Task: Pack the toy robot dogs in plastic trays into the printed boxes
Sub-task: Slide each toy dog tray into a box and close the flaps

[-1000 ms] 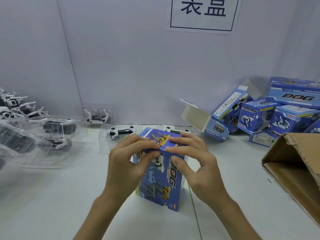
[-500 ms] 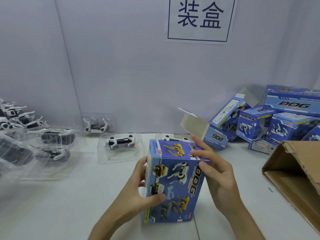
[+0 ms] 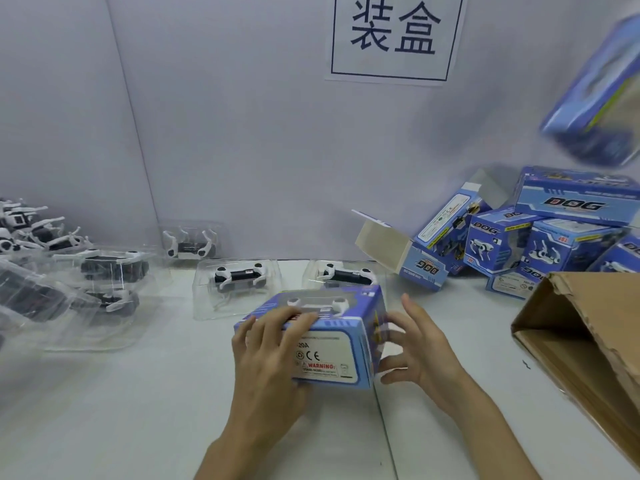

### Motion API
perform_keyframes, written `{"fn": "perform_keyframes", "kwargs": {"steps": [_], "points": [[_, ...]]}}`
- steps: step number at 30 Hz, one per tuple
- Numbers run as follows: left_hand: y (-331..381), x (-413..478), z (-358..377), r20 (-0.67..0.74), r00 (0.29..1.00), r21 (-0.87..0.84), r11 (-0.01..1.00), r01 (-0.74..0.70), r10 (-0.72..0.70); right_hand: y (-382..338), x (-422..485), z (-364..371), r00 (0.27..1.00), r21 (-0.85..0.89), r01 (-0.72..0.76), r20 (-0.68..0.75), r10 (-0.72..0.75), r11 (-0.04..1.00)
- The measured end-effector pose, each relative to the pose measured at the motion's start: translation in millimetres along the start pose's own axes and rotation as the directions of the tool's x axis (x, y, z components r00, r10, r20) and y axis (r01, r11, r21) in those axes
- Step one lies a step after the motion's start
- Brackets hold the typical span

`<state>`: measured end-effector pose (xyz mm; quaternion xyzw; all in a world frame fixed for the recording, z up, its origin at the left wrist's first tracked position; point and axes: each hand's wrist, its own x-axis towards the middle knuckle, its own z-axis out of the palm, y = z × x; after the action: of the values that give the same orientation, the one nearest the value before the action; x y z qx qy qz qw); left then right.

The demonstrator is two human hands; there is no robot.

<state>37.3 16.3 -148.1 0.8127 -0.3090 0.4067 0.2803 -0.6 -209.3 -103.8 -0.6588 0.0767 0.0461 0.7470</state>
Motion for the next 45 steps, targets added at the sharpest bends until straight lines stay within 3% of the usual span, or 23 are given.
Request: {"fn": "perform_keyframes", "kwargs": {"steps": [4,7,12,18,22,25,29,32,34,36,38,41,43,45], "points": [[7,-7,5,0.036,0.991,0.046,0.99,-0.133,0.132,6,3,-5,0.989,-0.079,-0.137,-0.075,0.131,0.987],[11,-9,8,0.024,0.986,0.038,0.985,-0.168,0.167,8,2,-7,0.988,-0.079,-0.122,-0.099,0.114,0.989],[11,-5,7,-0.029,0.999,0.024,0.999,0.023,-0.022,2,-2,-7,0.997,0.025,0.038,-0.061,-0.036,0.999],[13,-5,1,-0.044,0.975,-0.118,0.971,0.21,-0.217,-8,-8,-10,0.937,0.238,0.257,-0.299,-0.181,0.937],[11,-6,2,-0.025,0.963,-0.166,0.951,0.262,-0.27,-24,-10,-25,0.788,0.451,0.539,-0.569,-0.236,0.712],[13,-7,5,0.052,0.96,-0.159,0.946,0.282,-0.277,-46,-13,-47,0.619,0.414,0.717,-0.747,-0.241,0.56],[14,-10,11,0.147,0.946,-0.122,0.944,0.308,-0.289,-51,-23,-92,0.415,0.353,0.84,-0.907,-0.07,0.413],[14,-12,13,0.185,0.927,-0.105,0.932,0.348,-0.326,-38,-29,-100,0.323,0.287,0.849,-0.946,-0.007,0.444],[14,-13,14,0.229,0.914,-0.088,0.928,0.362,-0.335,-31,-29,-87,0.228,0.155,0.802,-0.972,-0.056,0.577],[13,-14,15,0.298,0.888,-0.064,0.921,0.384,-0.349,-23,-26,-72,0.156,-0.039,0.699,-0.966,-0.206,0.714],[11,-16,15,0.379,0.854,-0.039,0.917,0.398,-0.355,-18,-22,-61,0.156,-0.219,0.617,-0.907,-0.391,0.755],[9,-16,15,0.492,0.803,0.021,0.926,0.376,-0.337,-26,-16,-44,0.245,-0.401,0.613,-0.723,-0.646,0.681],[9,-15,15,0.539,0.776,0.057,0.934,0.353,-0.326,-40,-9,-36,0.369,-0.564,0.547,-0.501,-0.783,0.619],[9,-15,16,0.563,0.762,0.083,0.939,0.333,-0.32,-53,6,-40,0.551,-0.82,0.329,-0.236,-0.801,0.468]]}}
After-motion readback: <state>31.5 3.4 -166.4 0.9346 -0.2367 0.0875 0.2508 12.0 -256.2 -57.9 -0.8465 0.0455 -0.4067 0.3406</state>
